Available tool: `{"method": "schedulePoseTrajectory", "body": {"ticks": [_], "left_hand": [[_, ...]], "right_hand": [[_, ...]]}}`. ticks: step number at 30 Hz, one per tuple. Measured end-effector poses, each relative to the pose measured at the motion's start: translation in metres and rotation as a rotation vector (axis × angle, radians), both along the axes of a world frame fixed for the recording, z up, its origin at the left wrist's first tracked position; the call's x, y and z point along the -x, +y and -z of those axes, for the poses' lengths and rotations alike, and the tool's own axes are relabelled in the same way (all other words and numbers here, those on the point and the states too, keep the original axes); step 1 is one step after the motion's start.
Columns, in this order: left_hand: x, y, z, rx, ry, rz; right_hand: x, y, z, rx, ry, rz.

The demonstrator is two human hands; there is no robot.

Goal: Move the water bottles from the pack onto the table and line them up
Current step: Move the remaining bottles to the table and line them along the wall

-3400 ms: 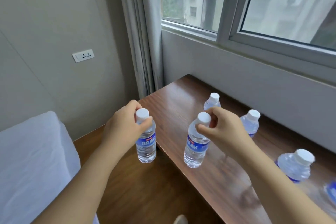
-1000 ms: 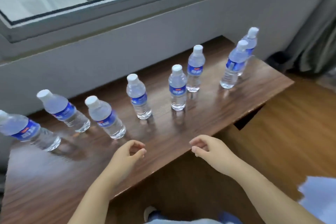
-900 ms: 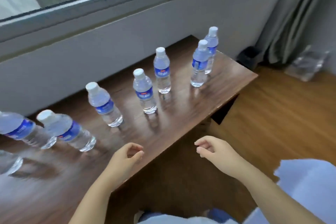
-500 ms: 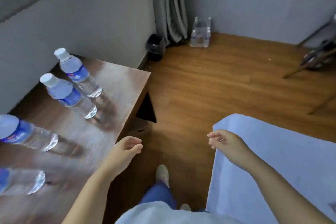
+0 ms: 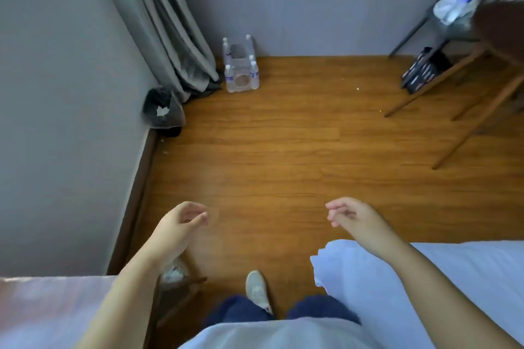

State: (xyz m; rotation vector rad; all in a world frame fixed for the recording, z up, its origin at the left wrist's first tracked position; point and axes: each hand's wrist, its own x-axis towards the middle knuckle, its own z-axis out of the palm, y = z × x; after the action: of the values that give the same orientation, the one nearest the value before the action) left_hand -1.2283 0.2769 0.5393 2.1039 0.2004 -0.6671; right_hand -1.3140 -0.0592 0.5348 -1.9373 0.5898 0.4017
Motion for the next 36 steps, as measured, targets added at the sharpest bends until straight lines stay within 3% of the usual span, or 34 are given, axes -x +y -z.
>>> {"method": "schedulePoseTrajectory", "body": {"ticks": [8, 18, 27, 36], "left_hand": [[-0.189, -0.021, 0.01, -0.019, 0.05, -0.067], [-0.418, -0.078, 0.019, 0.051, 0.038, -0.394], [-0.641, -0.131, 0.039, 0.116, 0.046, -0.408], [-0.907, -0.143, 0.09, 0.099, 0.088, -0.306]], "right_hand": [[-0.188, -0.047, 0.013, -0.007, 0.005, 0.06], [-0.461, -0.139, 0.035, -0.02, 0.075, -0.071], [-0.684, -0.176, 0.043, 0.0, 0.101, -0.123], [-0.936, -0.151, 0.081, 0.027, 0.135, -0.093]]}}
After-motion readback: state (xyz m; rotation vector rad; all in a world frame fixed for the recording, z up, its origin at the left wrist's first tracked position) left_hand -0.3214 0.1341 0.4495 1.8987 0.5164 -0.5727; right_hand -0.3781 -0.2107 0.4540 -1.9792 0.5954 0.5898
